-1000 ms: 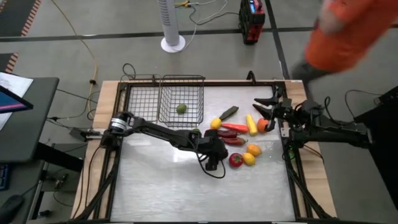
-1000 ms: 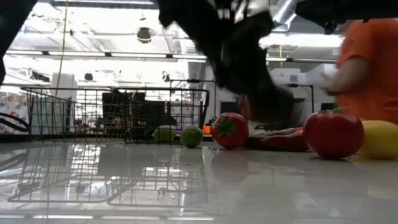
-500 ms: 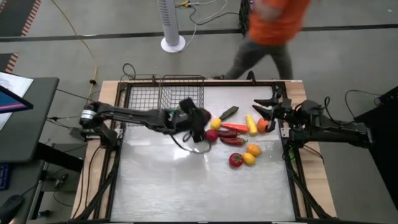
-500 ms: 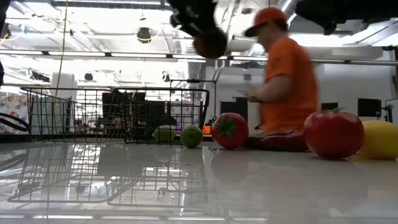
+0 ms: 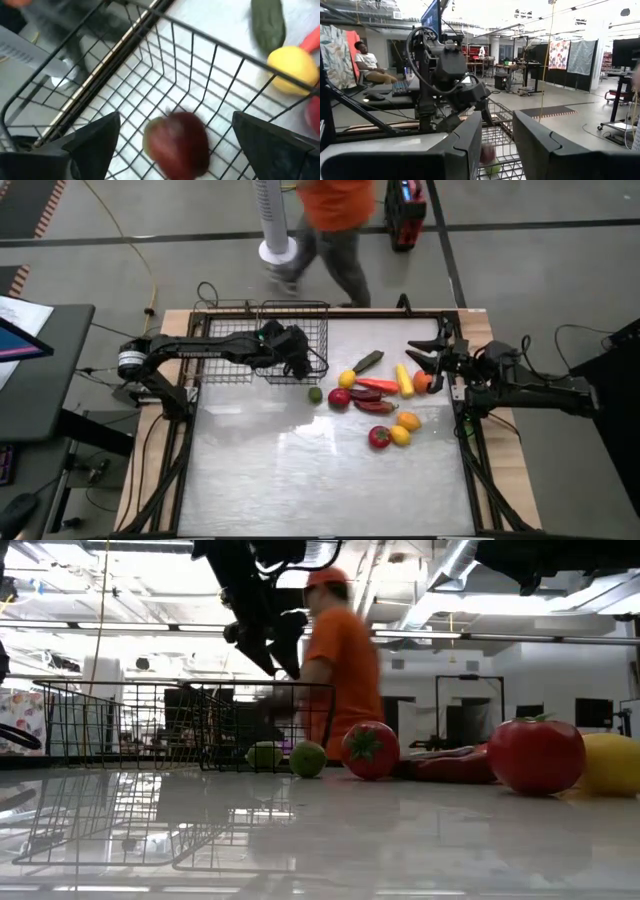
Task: Sort produce into baskets
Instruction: Put the top red tomato into the right wire basket
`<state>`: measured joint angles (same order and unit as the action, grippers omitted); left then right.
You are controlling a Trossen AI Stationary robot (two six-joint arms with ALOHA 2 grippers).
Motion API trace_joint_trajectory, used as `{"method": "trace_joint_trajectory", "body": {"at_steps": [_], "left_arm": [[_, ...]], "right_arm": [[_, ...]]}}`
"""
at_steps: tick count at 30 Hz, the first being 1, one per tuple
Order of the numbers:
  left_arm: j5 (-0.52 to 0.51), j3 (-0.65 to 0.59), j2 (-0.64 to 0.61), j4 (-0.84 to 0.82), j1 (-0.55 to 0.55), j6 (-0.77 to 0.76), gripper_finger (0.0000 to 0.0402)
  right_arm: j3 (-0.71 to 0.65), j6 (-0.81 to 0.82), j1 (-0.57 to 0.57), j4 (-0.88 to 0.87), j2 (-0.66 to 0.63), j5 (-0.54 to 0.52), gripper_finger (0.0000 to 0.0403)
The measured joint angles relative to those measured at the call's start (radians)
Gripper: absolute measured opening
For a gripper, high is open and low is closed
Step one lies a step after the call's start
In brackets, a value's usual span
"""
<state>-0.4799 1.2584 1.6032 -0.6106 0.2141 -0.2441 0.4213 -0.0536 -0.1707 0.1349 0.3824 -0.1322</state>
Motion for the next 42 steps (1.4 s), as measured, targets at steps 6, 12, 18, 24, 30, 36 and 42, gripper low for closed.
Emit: {"method": "trace_joint_trajectory", "body": {"at_steps": [6,12,18,24,30,36,42], "left_arm": [[0.003,0.043,0.000,0.007,-0.020,0.042,0.0389],[-0.058,0.053,0.000,0.070,-0.174,0.094,0.0379],[-0.023,0.056,0.017,0.151,-0.277,0.091,0.0363],[0.071,0.067,0.086,0.166,-0.296,0.097,0.0337],[0.072,0.241,0.234,0.067,-0.326,0.191,0.0324],[0.087,0.456,0.386,-0.135,-0.326,0.297,0.0323],[0.144,0.571,0.496,-0.199,-0.310,0.304,0.0328]], "right_arm": [[0.000,-0.004,-0.001,-0.001,0.000,0.000,0.0139],[0.000,-0.007,-0.001,0.000,0.000,0.000,0.0139],[0.000,0.000,-0.001,0.019,0.000,0.000,0.0139],[0.000,0.012,0.001,0.023,0.000,0.002,0.0139],[0.000,0.007,-0.004,0.019,0.000,0.003,0.0139],[0.000,0.003,-0.008,-0.006,0.000,0.003,0.0139],[0.000,0.001,-0.008,-0.008,0.000,0.003,0.0139]]}}
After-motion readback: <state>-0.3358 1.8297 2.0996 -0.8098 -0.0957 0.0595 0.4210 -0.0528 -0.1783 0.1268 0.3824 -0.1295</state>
